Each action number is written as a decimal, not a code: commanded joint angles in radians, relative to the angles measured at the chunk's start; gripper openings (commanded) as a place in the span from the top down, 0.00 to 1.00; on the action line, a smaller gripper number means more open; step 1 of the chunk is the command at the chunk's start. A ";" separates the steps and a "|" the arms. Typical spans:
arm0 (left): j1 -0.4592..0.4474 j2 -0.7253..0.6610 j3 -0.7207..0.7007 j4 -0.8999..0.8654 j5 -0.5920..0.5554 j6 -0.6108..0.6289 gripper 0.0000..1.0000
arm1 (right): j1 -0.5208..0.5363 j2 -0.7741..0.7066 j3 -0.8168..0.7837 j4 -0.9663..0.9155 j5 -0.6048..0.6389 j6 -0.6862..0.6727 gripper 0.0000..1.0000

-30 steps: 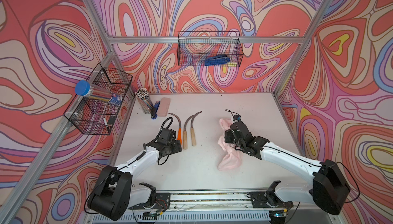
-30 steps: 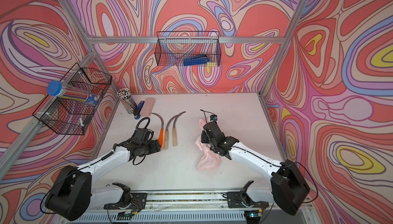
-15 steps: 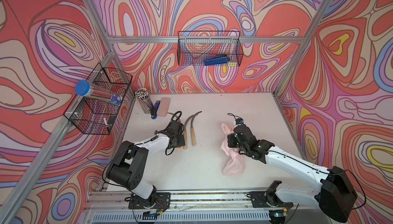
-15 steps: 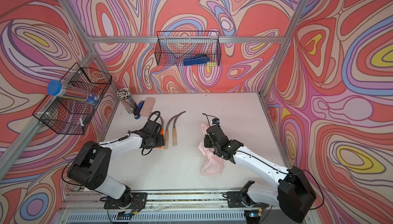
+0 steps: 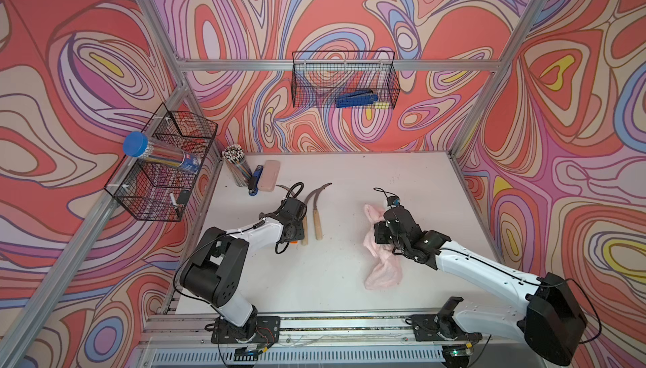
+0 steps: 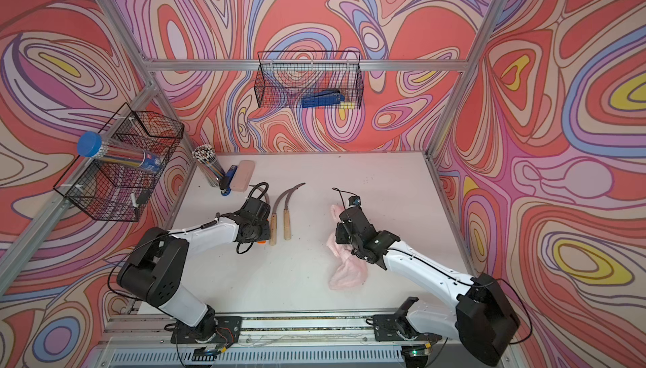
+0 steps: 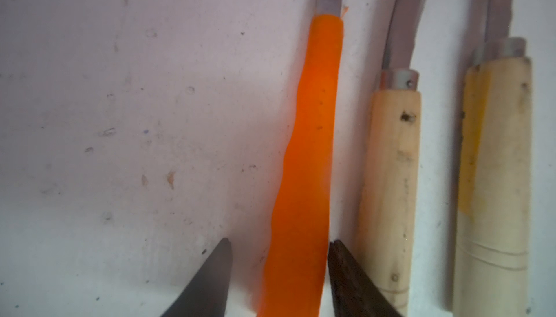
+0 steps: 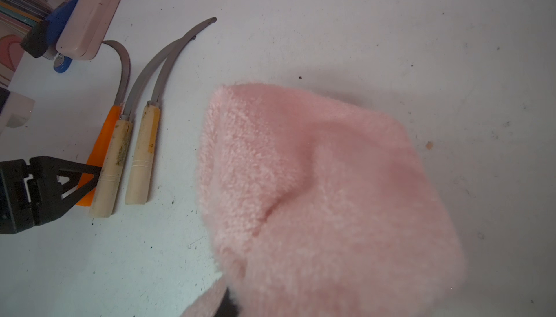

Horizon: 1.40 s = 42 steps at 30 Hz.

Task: Wipe small sickles with rags
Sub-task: Pick up the small sickle from the center of the board.

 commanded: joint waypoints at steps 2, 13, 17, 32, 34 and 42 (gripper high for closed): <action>-0.029 0.046 0.021 -0.068 -0.014 0.002 0.48 | 0.007 -0.011 -0.010 0.020 -0.002 -0.009 1.00; -0.090 0.026 0.002 -0.097 -0.040 -0.004 0.51 | 0.007 0.001 -0.019 0.035 -0.009 -0.006 1.00; -0.097 0.023 -0.007 -0.106 -0.045 -0.009 0.57 | 0.008 0.003 -0.025 0.041 -0.011 -0.006 1.00; -0.103 0.033 -0.018 -0.095 -0.063 -0.015 0.66 | 0.007 -0.011 -0.043 0.039 -0.004 -0.005 1.00; -0.102 0.026 -0.018 -0.095 -0.063 -0.016 0.67 | 0.007 -0.013 -0.046 0.038 -0.004 -0.005 1.00; -0.102 -0.027 -0.023 -0.114 -0.072 -0.018 0.71 | 0.007 -0.035 -0.056 0.033 0.000 -0.002 1.00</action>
